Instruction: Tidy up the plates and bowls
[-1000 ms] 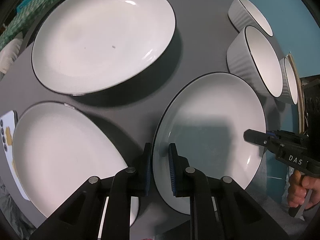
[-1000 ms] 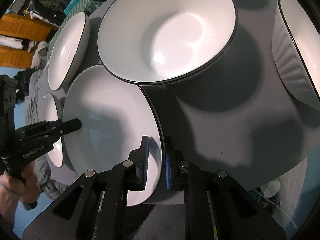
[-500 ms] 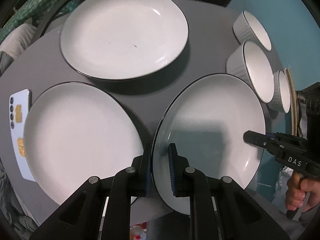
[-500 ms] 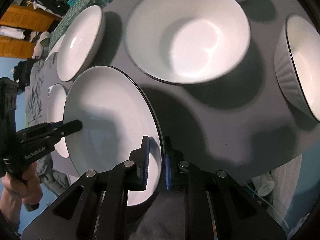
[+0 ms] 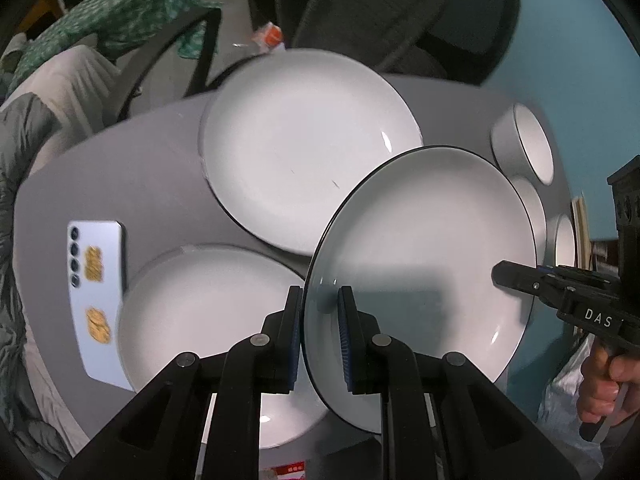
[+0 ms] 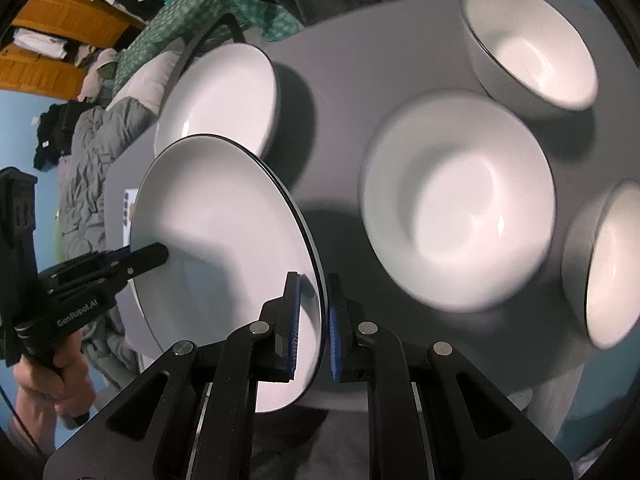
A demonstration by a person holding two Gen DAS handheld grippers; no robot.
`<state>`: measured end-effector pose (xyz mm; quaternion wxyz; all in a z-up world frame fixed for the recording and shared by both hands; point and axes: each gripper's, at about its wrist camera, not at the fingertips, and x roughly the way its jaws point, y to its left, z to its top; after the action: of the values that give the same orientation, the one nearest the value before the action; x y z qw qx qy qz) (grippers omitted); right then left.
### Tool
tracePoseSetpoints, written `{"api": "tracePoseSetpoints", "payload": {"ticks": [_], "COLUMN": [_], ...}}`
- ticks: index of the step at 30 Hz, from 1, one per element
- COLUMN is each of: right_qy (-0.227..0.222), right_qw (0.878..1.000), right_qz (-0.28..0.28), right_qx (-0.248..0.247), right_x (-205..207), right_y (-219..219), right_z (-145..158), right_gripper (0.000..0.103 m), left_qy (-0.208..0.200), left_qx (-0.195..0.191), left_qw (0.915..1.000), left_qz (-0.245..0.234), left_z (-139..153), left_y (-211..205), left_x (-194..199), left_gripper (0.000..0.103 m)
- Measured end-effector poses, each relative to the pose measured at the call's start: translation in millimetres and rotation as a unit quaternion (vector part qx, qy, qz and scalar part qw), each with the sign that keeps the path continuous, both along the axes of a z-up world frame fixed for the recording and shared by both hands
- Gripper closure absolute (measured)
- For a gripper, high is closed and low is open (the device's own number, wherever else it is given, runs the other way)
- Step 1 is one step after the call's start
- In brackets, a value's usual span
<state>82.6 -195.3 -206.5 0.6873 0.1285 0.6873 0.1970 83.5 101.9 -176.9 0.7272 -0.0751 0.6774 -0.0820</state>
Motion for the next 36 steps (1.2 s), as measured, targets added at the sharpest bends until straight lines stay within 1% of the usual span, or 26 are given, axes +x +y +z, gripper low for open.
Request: {"api": "tracePoseSetpoints", "payload": {"ticks": [2,3,5,11,13,15,19,21,29,33,36], "right_qy": [-0.005,-0.008,-0.011,-0.011,-0.008,-0.004,0.002,0.008,0.022,0.026,0.024], "right_qw": [1.0,1.0,1.0,0.999,0.998,0.998,0.997,0.996,0.995,0.994,0.994], "right_qz": [0.01,0.016,0.025,0.053,0.062,0.069,0.079,0.084,0.096,0.101,0.105], "right_qx": [0.0,0.001,0.002,0.005,0.006,0.006,0.005,0.005,0.0,-0.01,-0.022], "right_x": [10.7,18.8,28.9,64.0,75.4,86.5,101.3,108.9,122.7,123.3,122.9], "right_y": [9.5,16.3,27.6,60.1,61.1,70.9,83.4,81.6,85.4,87.2,88.1], "right_z": [2.3,3.1,3.7,-0.5,-3.2,-6.0,-12.3,-15.2,-23.3,-26.1,-28.2], "right_gripper": [0.091,0.091,0.091,0.091,0.091,0.091,0.091,0.091,0.09,0.091,0.09], "left_qy": [-0.004,-0.007,-0.009,-0.006,-0.003,0.001,0.007,0.01,0.021,0.029,0.025], "left_qx": [0.005,0.008,0.012,0.023,0.025,0.028,0.037,0.042,0.054,0.059,0.063], "left_qw": [0.9999,0.9999,0.9997,0.9985,0.998,0.9974,0.9963,0.9958,0.9948,0.9946,0.995], "left_qz": [0.008,0.012,0.02,0.05,0.059,0.067,0.077,0.081,0.084,0.08,0.073], "left_z": [-6.3,-13.9,-15.6,-26.3,-31.3,-35.3,-40.7,-46.0,-53.2,-59.1,-59.4], "left_y": [-14.3,-31.9,-26.1,-9.2,-8.6,-11.6,-9.1,-8.5,-8.5,-9.8,-12.9], "left_x": [5.4,4.0,9.1,41.7,53.0,68.0,81.9,89.4,91.3,89.2,87.7], "left_gripper": [0.086,0.086,0.086,0.085,0.085,0.085,0.085,0.085,0.085,0.085,0.085]}}
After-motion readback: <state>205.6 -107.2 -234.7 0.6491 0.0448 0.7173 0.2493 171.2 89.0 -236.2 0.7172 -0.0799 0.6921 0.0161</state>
